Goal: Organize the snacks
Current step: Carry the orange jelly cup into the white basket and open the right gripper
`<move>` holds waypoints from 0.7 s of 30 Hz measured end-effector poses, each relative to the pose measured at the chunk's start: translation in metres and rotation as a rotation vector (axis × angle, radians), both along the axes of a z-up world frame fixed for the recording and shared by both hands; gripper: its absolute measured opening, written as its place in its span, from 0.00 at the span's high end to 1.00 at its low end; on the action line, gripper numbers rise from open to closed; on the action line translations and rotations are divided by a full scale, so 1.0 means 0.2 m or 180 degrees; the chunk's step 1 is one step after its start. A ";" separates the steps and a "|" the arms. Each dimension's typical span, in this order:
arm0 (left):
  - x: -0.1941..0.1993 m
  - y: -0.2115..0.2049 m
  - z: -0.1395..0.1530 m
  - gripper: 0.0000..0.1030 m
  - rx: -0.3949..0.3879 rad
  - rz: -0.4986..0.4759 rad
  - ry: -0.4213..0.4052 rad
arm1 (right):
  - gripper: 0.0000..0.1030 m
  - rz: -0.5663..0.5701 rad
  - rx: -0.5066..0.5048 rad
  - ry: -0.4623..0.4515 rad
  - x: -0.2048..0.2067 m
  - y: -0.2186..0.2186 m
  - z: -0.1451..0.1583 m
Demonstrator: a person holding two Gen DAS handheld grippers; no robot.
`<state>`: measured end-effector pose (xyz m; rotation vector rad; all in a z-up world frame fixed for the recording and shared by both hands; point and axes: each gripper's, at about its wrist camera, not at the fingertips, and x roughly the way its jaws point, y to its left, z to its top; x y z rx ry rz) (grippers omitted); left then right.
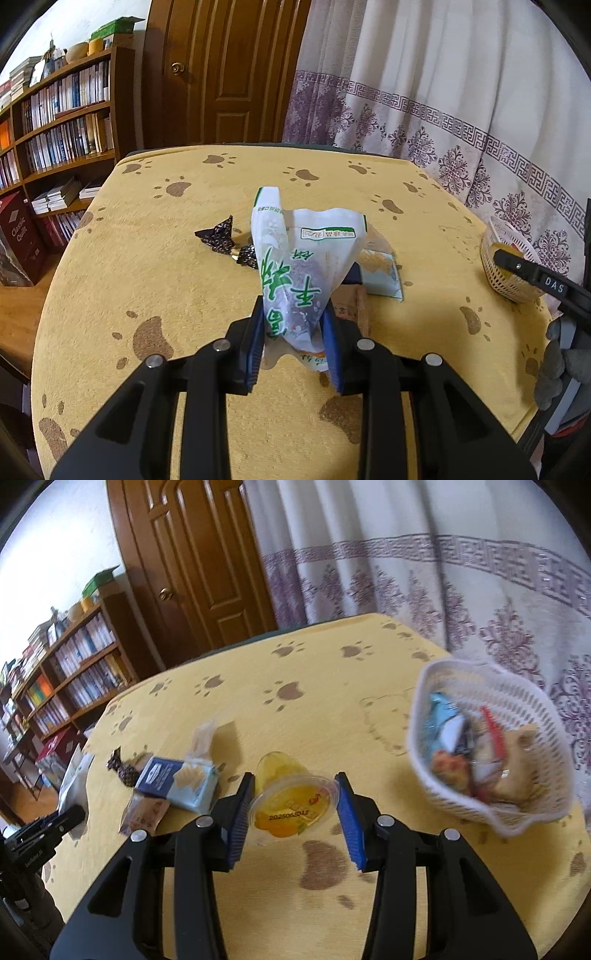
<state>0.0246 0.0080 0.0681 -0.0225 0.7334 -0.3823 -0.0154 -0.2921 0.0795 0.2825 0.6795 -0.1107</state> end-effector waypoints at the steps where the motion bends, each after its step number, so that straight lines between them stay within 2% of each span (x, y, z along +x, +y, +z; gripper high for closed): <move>1: 0.00 0.00 0.00 0.72 -0.0002 -0.0006 -0.0007 | 0.56 -0.0055 -0.0018 -0.0020 -0.02 -0.03 0.01; 21: -0.07 -0.15 0.08 0.72 0.0078 -0.0189 -0.0106 | 0.56 -0.0904 0.0009 -0.0176 -0.25 -0.52 0.06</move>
